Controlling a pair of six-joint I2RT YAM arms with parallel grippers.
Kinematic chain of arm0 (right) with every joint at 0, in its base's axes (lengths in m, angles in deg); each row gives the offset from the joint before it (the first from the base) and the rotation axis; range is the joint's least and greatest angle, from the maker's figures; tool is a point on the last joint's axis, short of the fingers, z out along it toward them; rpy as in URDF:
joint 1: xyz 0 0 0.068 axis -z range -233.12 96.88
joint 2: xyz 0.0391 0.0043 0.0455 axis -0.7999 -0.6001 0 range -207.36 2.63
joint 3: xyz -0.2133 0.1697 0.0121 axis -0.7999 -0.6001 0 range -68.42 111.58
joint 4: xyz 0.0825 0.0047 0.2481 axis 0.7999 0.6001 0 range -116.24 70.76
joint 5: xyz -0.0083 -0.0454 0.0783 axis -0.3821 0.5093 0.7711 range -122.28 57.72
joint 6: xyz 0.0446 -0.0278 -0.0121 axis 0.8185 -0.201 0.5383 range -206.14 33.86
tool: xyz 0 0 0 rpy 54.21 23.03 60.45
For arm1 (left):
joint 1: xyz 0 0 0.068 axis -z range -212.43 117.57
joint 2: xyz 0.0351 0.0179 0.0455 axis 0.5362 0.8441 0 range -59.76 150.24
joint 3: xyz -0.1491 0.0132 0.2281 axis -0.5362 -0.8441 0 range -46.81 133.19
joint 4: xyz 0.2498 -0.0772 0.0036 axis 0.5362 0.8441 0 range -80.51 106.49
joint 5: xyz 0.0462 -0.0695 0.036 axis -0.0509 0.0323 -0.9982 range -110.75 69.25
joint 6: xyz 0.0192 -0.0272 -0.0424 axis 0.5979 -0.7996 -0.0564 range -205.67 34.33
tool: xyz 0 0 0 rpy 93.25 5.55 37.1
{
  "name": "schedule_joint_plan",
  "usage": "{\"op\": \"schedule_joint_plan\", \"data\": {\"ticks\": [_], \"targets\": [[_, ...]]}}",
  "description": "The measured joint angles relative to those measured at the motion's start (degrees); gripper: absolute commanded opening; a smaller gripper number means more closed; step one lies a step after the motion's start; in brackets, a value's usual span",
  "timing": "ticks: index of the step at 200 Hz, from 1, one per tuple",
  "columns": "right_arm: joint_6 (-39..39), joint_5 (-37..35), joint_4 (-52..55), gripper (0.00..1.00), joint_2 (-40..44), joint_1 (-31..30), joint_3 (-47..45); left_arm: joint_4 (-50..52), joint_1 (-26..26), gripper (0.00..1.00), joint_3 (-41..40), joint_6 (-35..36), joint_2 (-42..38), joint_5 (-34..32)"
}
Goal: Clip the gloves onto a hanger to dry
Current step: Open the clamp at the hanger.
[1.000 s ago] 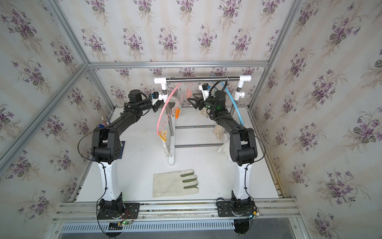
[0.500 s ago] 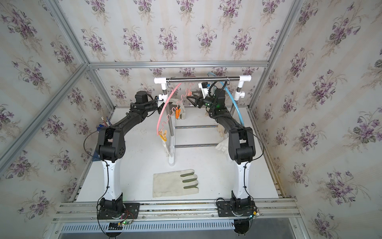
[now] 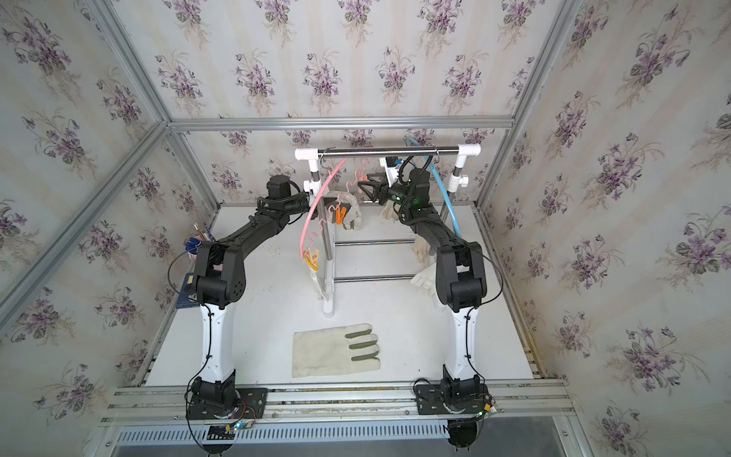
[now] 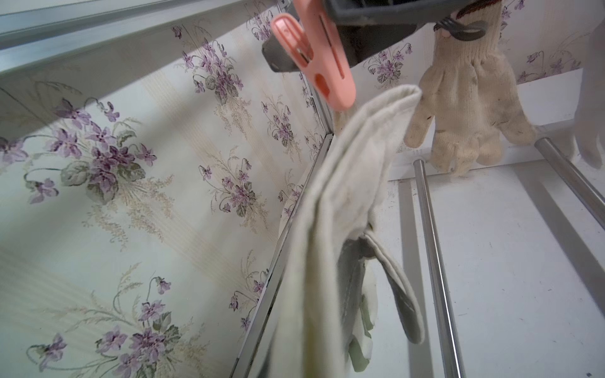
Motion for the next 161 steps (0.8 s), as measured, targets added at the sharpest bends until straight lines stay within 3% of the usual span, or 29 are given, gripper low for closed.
{"op": "schedule_joint_plan", "data": {"ticks": [67, 161], "targets": [[-0.8, -0.5, 1.1, 0.59, -1.3, -1.5, 3.0, -0.7, 0.6, 0.0, 0.9, -1.0, 1.1, -0.4], [-1.5, -2.0, 2.6, 0.51, -1.6, -1.8, 3.5, -2.5, 1.2, 0.0, 2.3, -2.3, 2.7, -0.4]]}}
